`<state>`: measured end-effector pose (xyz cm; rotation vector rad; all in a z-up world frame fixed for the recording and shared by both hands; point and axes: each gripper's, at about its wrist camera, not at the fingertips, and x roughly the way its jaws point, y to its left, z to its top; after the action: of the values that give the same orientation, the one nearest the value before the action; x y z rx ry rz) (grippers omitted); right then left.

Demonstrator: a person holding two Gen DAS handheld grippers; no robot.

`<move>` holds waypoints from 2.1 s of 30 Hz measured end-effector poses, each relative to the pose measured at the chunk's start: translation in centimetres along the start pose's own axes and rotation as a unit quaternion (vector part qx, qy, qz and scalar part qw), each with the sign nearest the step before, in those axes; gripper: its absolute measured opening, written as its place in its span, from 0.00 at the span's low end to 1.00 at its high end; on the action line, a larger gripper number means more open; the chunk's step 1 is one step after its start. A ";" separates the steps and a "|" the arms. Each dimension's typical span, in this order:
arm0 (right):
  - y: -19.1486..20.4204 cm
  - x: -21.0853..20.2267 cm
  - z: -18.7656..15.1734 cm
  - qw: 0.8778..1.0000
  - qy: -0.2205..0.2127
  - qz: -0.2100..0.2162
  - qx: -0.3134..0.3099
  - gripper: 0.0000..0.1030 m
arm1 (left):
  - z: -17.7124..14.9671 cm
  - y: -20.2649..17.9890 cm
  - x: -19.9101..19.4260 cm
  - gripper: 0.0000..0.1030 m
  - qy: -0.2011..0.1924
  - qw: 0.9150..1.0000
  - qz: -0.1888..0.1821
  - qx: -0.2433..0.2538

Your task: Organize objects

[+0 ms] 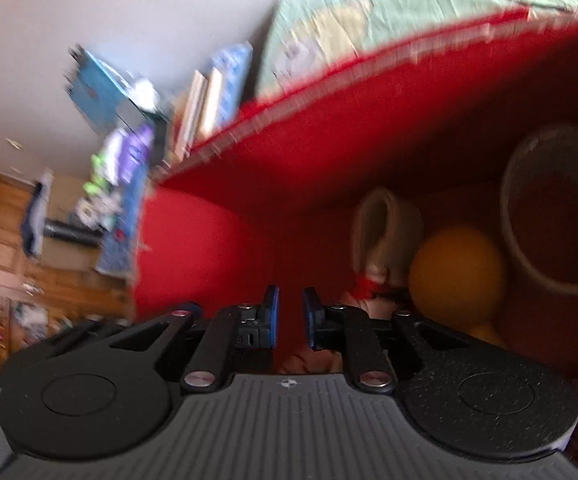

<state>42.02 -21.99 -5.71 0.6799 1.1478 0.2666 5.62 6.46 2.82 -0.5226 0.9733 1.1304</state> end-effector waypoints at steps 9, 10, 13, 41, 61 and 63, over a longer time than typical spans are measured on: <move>-0.2 -0.9 -0.4 0.999 -0.002 -0.032 -0.001 0.18 | -0.4 0.4 -0.1 0.58 -0.002 1.000 0.021 0.003; -0.2 -1.3 -0.5 1.000 -0.009 -0.028 -0.004 0.18 | -0.4 0.2 0.0 0.58 0.000 1.000 0.022 0.002; -0.5 -2.4 -0.7 0.999 -0.033 -0.032 -0.008 0.18 | -0.4 -0.1 0.3 0.60 0.006 1.000 0.026 0.000; -1.3 -8.1 -6.1 0.954 -0.203 -0.176 -0.137 0.33 | -1.3 -3.8 -0.1 0.72 0.002 0.995 0.097 0.003; -1.3 -12.6 -9.7 0.955 -0.212 -0.129 -0.162 0.37 | -3.7 -5.9 -5.6 0.88 -0.062 0.990 0.118 -0.050; -1.2 -13.2 -10.1 0.954 -0.214 -0.122 -0.169 0.37 | -4.1 -6.0 -6.3 0.89 -0.067 0.988 0.124 -0.059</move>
<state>27.35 -26.24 0.99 0.2661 0.7337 0.0924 8.97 -2.15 5.50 -0.4226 0.8745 1.4343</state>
